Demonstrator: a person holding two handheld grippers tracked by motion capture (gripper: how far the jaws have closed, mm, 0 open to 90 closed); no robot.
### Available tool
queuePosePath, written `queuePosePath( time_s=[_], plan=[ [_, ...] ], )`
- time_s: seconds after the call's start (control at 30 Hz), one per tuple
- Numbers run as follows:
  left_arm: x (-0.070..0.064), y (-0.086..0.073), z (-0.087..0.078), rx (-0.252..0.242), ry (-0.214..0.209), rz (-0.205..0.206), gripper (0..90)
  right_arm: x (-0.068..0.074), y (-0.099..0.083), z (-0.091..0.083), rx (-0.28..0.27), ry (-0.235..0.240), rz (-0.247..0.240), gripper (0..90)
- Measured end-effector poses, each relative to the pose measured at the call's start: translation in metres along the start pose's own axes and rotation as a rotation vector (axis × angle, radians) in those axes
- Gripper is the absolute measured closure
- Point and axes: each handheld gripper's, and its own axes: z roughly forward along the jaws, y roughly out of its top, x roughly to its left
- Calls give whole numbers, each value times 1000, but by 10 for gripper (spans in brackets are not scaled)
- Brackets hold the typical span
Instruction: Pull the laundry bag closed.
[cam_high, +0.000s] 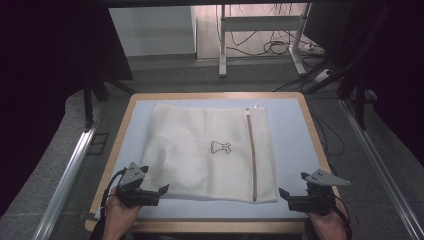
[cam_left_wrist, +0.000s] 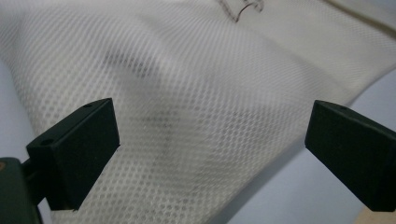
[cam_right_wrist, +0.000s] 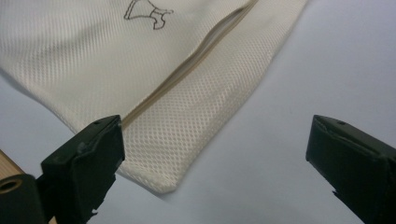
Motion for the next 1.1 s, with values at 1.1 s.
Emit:
queuePosePath(
  time_s=[1.1],
  plan=[
    [-10, 7, 4, -9, -3, 38, 21, -11, -5, 3, 15, 66, 6, 16]
  ],
)
